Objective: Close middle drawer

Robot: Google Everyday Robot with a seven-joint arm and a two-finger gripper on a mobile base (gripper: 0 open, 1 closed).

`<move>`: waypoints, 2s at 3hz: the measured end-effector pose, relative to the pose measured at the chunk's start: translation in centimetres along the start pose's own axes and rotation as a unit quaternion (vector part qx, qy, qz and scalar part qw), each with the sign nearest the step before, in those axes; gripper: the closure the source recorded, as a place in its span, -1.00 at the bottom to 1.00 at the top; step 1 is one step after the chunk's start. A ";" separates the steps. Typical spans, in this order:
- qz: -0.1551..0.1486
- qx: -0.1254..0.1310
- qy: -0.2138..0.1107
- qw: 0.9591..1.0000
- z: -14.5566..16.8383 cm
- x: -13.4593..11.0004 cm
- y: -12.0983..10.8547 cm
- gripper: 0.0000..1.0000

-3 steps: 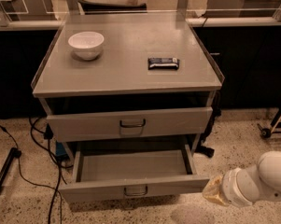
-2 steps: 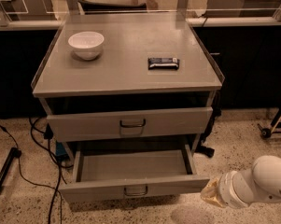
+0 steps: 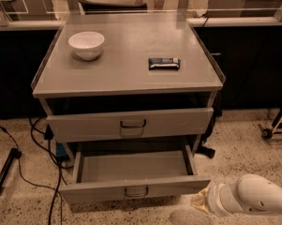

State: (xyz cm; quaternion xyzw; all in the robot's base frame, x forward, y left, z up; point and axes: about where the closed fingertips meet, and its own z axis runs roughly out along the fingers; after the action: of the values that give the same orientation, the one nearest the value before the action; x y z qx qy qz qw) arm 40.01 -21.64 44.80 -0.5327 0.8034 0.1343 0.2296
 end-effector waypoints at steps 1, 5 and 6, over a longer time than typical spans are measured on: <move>0.005 -0.013 -0.062 0.998 5.1 1.1 0.4 1.00; -0.095 0.072 -0.152 0.981 9.2 0.1 -1.9 1.00; -0.124 0.093 -0.187 0.970 10.3 -1.1 -3.0 1.00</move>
Offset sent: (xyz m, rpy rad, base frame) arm 0.0048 0.0122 -0.0332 0.0916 -0.0184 0.0034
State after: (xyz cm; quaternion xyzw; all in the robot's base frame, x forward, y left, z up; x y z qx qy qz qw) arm 45.44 -17.21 36.58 -0.5698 0.6829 0.1272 0.4391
